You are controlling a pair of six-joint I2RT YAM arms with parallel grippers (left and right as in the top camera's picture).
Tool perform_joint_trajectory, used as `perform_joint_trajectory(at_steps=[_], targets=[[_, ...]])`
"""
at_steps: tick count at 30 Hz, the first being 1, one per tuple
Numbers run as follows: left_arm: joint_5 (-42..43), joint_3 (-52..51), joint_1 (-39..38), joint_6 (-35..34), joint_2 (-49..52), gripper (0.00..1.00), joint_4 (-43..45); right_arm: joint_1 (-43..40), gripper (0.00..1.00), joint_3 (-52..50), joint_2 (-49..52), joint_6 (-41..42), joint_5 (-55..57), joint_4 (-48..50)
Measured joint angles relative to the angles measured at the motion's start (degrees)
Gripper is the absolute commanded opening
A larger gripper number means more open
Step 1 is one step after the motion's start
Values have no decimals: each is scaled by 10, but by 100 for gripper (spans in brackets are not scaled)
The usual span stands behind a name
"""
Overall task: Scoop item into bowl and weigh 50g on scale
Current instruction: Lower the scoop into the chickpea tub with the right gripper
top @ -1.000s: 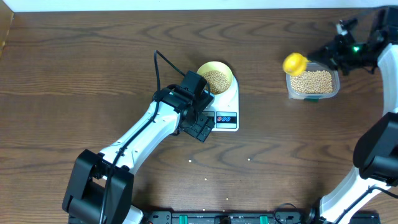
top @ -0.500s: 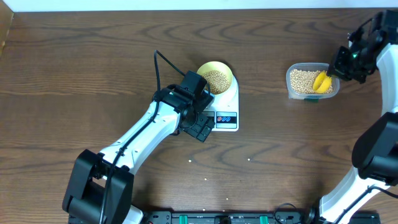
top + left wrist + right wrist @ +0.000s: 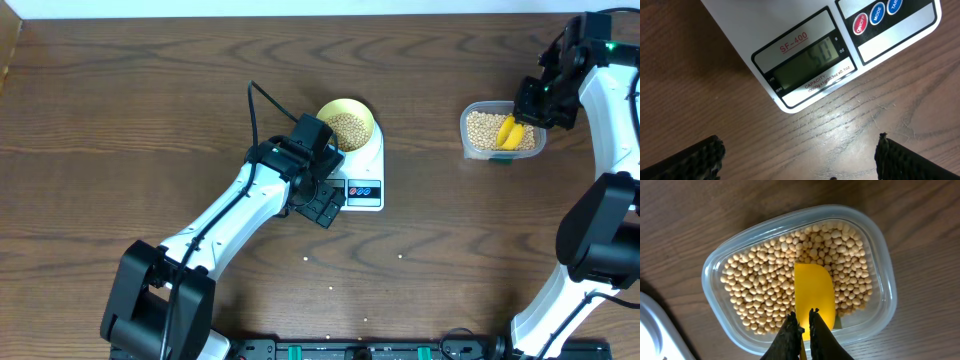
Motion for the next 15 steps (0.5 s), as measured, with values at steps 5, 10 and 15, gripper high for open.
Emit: perform_joint_trajectory(at_steps=[5,10,15], targets=[[0,0,0,0,0,98,0,5,15,0,0,0,10,0],[0,0,0,0,0,98,0,12,37,-2,0,-1,13,0],[0,0,0,0,0,98,0,14,99,-2,0,-2,16,2]])
